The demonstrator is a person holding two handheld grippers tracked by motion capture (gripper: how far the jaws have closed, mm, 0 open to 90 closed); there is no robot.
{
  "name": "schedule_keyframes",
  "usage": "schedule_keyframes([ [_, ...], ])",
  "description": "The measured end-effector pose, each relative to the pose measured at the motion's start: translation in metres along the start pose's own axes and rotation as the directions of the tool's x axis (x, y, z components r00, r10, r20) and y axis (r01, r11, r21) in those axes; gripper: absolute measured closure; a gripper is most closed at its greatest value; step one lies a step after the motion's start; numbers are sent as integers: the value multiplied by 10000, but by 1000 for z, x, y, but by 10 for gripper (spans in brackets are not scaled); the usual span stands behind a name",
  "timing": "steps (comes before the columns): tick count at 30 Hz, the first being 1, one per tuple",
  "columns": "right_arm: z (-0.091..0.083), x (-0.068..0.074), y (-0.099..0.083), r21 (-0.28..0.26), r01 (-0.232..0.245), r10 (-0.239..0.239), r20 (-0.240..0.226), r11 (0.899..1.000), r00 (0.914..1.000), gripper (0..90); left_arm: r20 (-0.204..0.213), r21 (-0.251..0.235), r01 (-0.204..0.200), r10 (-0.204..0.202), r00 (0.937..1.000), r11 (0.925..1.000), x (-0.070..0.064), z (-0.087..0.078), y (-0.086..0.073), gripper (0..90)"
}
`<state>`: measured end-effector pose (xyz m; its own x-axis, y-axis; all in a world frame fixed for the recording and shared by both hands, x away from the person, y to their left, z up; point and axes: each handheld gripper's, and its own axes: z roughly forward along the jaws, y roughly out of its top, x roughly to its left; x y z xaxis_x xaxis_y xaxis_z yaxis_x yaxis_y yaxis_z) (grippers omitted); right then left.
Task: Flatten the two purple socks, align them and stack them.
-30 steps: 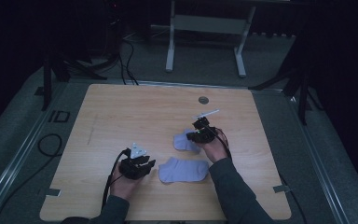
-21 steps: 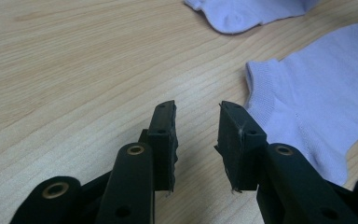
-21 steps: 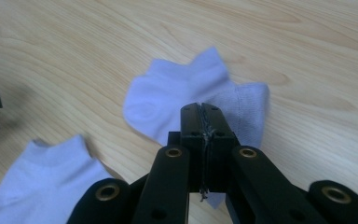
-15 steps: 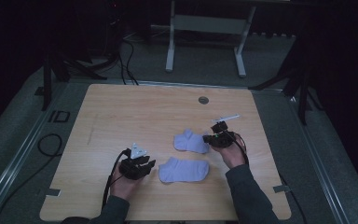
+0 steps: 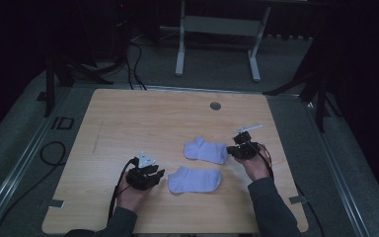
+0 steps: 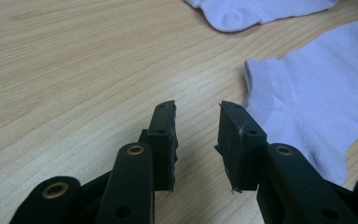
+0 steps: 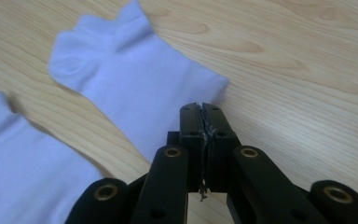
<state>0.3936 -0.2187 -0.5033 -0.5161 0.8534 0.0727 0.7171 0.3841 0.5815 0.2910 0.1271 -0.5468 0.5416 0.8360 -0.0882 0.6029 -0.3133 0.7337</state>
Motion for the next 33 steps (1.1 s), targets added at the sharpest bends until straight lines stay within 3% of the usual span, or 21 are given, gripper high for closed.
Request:
schedule_keyframes([
  [9, 0, -7, -3, 217, 141, -153, 538, 9997, 9984, 899, -30, -40, 69, -69, 10000, 10000, 1, -1, 0, 669],
  [11, -3, -10, -2, 95, 84, -90, 643, 9999, 9979, 858, -34, -28, 65, -66, 10000, 10000, 1, -1, 0, 669],
  [13, -4, -9, -1, 28, 138, -139, 570, 9999, 9983, 846, -34, -19, 58, -58, 10000, 10000, 1, -1, 0, 670],
  [15, -6, -4, 4, -172, 428, -422, 316, 9989, 9986, 822, -34, -21, 66, -66, 10000, 10000, 1, 0, 0, 669],
  [16, -5, 4, 9, -252, 804, -802, 108, 9964, 9967, 811, -28, -22, 57, -57, 10000, 10000, 1, 0, 0, 669],
  [18, -3, 8, 12, -288, 965, -965, 13, 9949, 9953, 811, -29, -30, 50, -50, 10000, 10000, 0, 0, 0, 668],
  [20, 3, 22, 22, -315, 1426, -1433, -218, 9893, 9894, 808, -25, -29, 43, -43, 10000, 10000, 0, -1, 0, 667],
  [26, 18, 43, 36, -216, 1887, -1899, -977, 9818, 9769, 774, -39, -62, 47, -47, 10000, 10000, 1, -2, 0, 667],
  [33, 48, 64, 49, 19, 2865, -2845, -1124, 9581, 9521, 684, -37, -74, 62, -63, 10000, 10000, 1, -2, 0, 667],
])
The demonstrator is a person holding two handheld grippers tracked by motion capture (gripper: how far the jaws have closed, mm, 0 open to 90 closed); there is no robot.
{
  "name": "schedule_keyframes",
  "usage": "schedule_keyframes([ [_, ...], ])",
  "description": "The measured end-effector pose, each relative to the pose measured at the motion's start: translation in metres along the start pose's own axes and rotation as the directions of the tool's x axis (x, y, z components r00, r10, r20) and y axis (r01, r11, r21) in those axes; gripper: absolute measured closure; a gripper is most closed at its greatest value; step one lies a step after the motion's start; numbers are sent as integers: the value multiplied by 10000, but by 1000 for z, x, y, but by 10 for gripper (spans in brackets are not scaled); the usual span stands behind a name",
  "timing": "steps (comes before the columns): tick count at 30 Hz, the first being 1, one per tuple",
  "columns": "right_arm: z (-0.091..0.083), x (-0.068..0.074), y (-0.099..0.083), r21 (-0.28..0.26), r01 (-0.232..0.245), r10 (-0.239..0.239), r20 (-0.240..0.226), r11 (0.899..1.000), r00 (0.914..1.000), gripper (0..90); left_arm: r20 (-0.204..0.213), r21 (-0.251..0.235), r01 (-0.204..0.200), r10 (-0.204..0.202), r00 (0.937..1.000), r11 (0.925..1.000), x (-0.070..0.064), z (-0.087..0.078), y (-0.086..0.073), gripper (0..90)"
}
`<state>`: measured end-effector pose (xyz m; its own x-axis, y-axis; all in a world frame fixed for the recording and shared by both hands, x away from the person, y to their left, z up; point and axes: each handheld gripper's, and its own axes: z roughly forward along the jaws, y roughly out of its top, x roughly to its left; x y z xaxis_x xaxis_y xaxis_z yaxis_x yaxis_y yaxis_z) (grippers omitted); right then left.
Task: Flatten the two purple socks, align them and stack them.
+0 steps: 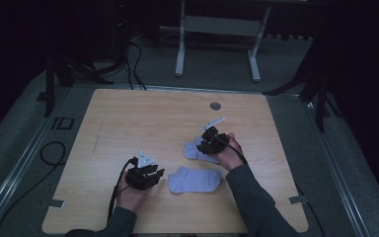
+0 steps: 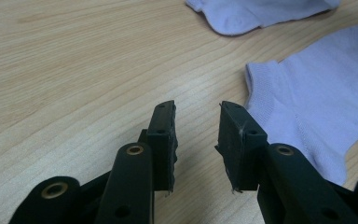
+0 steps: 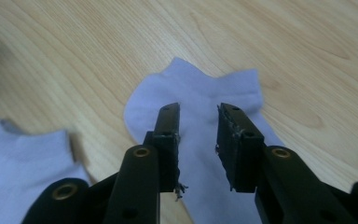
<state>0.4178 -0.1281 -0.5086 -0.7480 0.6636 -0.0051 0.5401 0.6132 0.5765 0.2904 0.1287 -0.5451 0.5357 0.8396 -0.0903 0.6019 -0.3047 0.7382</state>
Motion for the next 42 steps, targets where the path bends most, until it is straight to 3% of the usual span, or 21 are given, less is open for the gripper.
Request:
schedule_keyframes([
  [4, 14, 2, 5, 329, 233, -229, -130, 9992, 9997, 664, 16, 6, -18, 18, 10000, 10000, 0, 0, 0, 666],
  [13, 38, -4, 3, 955, -99, 108, -95, 9954, 9999, 572, 35, 16, -26, 26, 10000, 10000, -1, 1, 0, 667],
  [16, 38, -4, 3, 1012, 74, -72, -25, 9948, 10000, 661, 45, 23, -35, 35, 10000, 10000, -1, 1, 0, 666],
  [19, 37, -6, 3, 1058, -40, 25, 144, 9944, 9999, 823, 48, 34, -69, 69, 10000, 10000, -2, 1, 0, 666],
  [25, 37, -7, 3, 1047, -218, 198, 199, 9943, 9996, 858, 78, 64, -72, 72, 9999, 10000, -2, 2, 0, 666],
  [29, 36, -11, 1, 942, -631, 635, -14, 9936, 9980, 866, 87, 61, -72, 71, 9999, 10000, -2, 2, 0, 666],
  [32, 33, -13, -1, 778, -871, 886, -153, 9932, 9960, 867, 90, 50, -31, 30, 10000, 10000, -2, 2, 0, 667],
  [35, 25, -14, -1, 614, -831, 841, -141, 9946, 9964, 868, 88, 42, -14, 14, 10000, 10000, -2, 2, 0, 667],
  [42, -12, -17, 1, -334, -851, 842, -261, 9958, 9961, 869, 62, 38, 5, -6, 10000, 10000, -1, 1, 0, 667],
])
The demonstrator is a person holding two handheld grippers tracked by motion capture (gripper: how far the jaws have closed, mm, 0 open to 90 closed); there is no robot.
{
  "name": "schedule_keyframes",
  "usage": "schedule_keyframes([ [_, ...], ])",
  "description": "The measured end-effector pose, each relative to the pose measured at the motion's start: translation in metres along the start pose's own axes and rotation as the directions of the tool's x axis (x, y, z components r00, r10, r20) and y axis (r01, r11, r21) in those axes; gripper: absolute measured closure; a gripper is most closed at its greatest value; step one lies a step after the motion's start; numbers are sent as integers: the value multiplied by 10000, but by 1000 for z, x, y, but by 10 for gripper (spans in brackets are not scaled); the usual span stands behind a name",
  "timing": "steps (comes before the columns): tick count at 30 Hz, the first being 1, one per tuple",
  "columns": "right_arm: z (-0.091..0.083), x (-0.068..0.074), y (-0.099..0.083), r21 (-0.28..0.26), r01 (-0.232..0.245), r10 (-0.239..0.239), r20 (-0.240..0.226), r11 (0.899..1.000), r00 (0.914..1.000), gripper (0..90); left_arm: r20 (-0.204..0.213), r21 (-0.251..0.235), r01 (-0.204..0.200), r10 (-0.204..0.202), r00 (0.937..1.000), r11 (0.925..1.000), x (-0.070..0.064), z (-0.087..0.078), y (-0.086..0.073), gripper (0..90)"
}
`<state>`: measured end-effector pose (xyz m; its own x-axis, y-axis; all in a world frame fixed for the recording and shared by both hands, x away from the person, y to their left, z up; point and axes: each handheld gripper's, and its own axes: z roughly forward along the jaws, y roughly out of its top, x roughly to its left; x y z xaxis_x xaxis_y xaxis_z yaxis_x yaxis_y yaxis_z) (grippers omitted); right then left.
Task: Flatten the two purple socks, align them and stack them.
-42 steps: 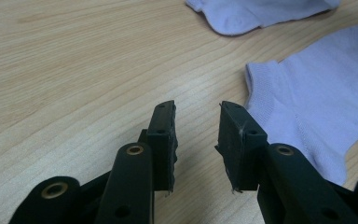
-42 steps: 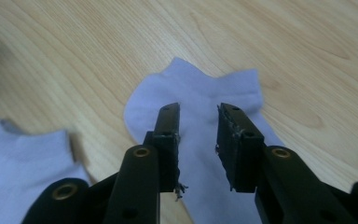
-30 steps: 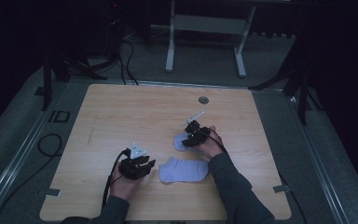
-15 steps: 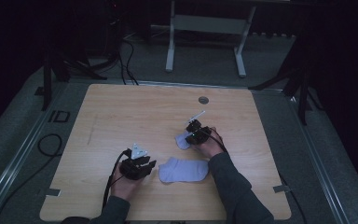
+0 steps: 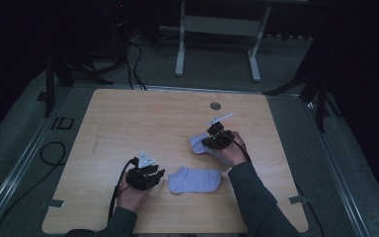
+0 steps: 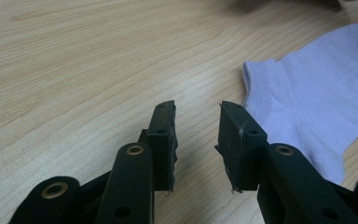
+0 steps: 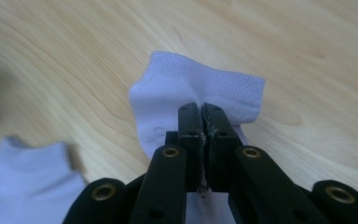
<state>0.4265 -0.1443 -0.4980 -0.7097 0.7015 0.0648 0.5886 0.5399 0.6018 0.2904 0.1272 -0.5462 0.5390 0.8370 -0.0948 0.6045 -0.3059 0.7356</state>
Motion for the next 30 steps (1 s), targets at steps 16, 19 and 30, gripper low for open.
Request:
schedule_keyframes([
  [16, -72, 21, -5, -1873, 377, -505, -637, 9816, 9967, 866, -49, -44, 35, -35, 10000, 10000, 1, -1, 0, 665],
  [19, -83, 28, -9, -2046, 548, -693, -643, 9773, 9955, 866, -51, -77, 62, -63, 10000, 10000, 1, -1, 0, 665],
  [30, -112, 43, -26, -2499, 1097, -1249, -455, 9620, 9911, 864, -43, -37, 58, -59, 10000, 10000, 0, -1, 0, 665],
])
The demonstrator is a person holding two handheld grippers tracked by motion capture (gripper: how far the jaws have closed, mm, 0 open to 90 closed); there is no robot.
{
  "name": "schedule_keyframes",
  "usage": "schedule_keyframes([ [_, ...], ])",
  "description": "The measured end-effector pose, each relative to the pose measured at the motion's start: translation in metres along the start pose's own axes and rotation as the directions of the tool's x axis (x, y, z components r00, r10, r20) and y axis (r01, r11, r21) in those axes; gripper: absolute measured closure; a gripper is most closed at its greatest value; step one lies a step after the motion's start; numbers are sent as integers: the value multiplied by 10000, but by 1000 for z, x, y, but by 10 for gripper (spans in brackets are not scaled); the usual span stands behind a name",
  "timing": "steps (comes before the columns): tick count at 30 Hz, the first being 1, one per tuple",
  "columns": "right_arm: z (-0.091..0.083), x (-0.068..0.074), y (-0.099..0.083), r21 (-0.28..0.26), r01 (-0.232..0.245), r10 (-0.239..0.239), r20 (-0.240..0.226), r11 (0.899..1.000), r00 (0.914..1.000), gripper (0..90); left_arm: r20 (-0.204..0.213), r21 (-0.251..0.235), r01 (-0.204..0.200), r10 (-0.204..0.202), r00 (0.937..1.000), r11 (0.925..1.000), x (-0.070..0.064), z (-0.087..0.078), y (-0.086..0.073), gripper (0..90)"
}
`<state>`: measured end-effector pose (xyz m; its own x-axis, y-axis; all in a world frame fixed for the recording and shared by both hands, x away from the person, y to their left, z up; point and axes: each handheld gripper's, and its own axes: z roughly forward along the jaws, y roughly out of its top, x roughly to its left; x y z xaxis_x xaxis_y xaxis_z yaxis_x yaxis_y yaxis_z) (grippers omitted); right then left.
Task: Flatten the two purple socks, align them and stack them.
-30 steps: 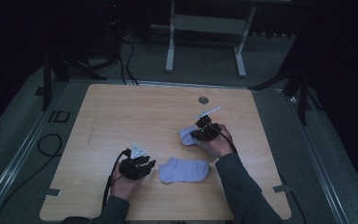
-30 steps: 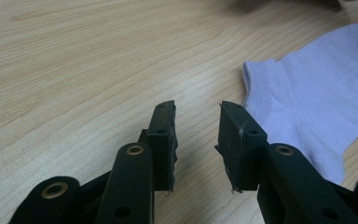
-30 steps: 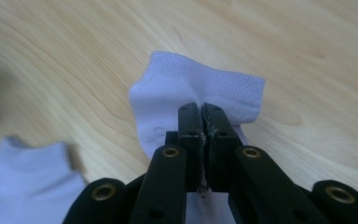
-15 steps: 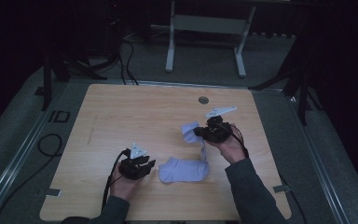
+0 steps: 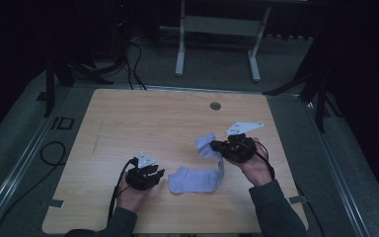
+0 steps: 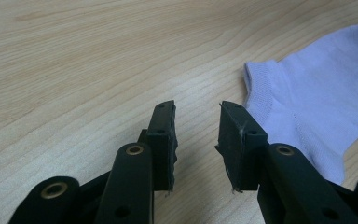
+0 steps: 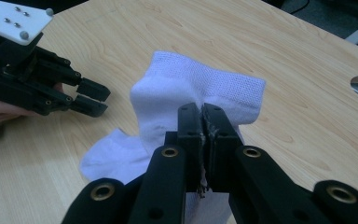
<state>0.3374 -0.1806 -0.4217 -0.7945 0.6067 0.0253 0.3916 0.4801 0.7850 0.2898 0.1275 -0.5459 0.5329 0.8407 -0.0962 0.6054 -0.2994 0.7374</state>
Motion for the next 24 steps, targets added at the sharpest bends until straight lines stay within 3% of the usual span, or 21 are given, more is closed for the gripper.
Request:
schedule_keyframes([
  [13, 1, 5, -8, -77, 55, -55, 29, 10000, 10000, 864, 52, 60, -111, 111, 9999, 9999, -2, 1, 0, 664],
  [24, 15, 10, -19, 10, -33, 33, -113, 10000, 9999, 863, 64, 63, -128, 127, 9999, 9999, -4, 2, 0, 664],
])
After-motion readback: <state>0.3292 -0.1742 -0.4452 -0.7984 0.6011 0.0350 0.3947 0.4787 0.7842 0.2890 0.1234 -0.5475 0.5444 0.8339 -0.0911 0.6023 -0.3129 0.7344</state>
